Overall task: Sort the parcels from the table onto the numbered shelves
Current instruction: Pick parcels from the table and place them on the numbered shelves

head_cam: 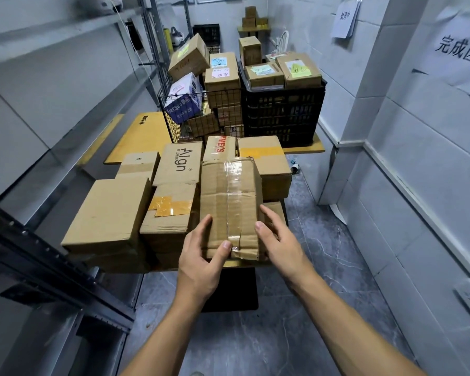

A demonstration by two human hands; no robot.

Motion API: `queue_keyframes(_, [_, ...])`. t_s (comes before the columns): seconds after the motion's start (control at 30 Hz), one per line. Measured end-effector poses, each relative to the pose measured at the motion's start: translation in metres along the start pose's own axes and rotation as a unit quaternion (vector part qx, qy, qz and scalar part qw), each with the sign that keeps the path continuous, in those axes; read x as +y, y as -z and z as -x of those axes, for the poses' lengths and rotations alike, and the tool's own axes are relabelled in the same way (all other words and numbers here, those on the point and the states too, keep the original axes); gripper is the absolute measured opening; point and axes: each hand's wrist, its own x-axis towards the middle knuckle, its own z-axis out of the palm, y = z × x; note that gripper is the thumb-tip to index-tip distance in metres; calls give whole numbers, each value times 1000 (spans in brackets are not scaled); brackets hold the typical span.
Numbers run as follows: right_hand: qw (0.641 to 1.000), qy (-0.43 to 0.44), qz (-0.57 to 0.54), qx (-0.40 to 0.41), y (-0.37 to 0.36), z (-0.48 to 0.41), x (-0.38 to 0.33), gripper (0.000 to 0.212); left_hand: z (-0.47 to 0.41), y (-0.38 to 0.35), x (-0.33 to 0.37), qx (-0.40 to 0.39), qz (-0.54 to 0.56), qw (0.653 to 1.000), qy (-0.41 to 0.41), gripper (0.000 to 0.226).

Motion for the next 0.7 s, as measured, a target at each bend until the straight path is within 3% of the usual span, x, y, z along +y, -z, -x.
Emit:
queue_keyframes(0.1, [1000, 12, -11, 10, -7, 3, 0, 72, 5, -5, 4, -5, -24, 1000, -19, 67])
queue_keyframes(0.2, [998, 21, -2, 52, -7, 5, -2, 66, 3, -2, 9, -13, -12, 999, -36, 65])
queue_keyframes(0.4, [994, 22, -83, 70, 0, 6, -3, 52, -8, 7, 18, -34, 143, 989, 9, 56])
queue_keyframes(0.53, [987, 5, -142, 69, 2, 6, -2, 46, -17, 9, 4, -4, 139, 988, 62, 52])
queue_keyframes(0.7, [984, 26, -164, 60, 0, 7, -7, 47, -24, 10, -7, -28, 151, 974, 165, 97])
